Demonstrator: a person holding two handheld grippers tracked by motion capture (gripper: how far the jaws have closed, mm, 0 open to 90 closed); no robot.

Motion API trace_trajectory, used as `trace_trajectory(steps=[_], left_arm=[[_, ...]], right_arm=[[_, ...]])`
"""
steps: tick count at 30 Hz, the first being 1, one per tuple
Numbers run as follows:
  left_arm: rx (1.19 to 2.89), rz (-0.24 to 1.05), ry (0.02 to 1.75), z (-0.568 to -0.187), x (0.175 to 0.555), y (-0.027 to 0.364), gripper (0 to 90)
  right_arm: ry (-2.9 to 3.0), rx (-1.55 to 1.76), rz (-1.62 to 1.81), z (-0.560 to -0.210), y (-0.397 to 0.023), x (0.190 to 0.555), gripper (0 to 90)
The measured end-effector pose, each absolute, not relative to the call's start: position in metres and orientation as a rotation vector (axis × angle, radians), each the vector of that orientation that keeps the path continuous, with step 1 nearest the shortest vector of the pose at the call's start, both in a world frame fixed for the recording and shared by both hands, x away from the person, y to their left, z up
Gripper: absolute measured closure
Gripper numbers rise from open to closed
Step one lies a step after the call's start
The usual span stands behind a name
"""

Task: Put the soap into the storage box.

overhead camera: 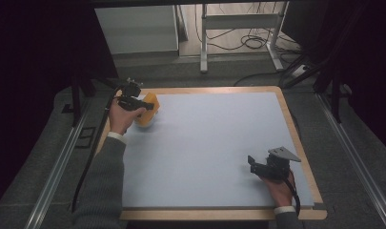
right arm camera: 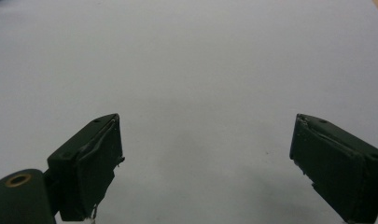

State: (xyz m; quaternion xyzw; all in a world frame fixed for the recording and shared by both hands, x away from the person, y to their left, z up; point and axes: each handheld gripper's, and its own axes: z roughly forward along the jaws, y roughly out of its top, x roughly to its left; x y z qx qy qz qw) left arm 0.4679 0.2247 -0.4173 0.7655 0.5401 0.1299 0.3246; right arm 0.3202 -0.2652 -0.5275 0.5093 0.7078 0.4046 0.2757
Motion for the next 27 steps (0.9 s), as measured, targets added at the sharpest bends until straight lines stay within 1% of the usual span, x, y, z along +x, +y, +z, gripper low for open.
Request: trace_trajectory(steps=[5, 13, 22, 27], left_arm=[[1.975, 0.333, 1.436, -0.419, 0.474, 0.23, 61.3], [1.944, 0.363, 1.479, -0.424, 0.486, 0.237, 61.3], [1.923, 0.34, 1.531, -0.437, 0.506, 0.244, 61.3], [1.915, 0.335, 1.557, -0.445, 0.511, 0.247, 61.3]], right_arm=[[1.903, 1.369, 1.09, -0.527, -0.265, 0.32, 9.4], [1.901, 1.368, 1.089, -0.527, -0.265, 0.32, 9.4], [1.901, 1.366, 1.091, -0.527, -0.265, 0.32, 9.4], [1.898, 1.362, 1.092, -0.527, -0.265, 0.319, 9.5]])
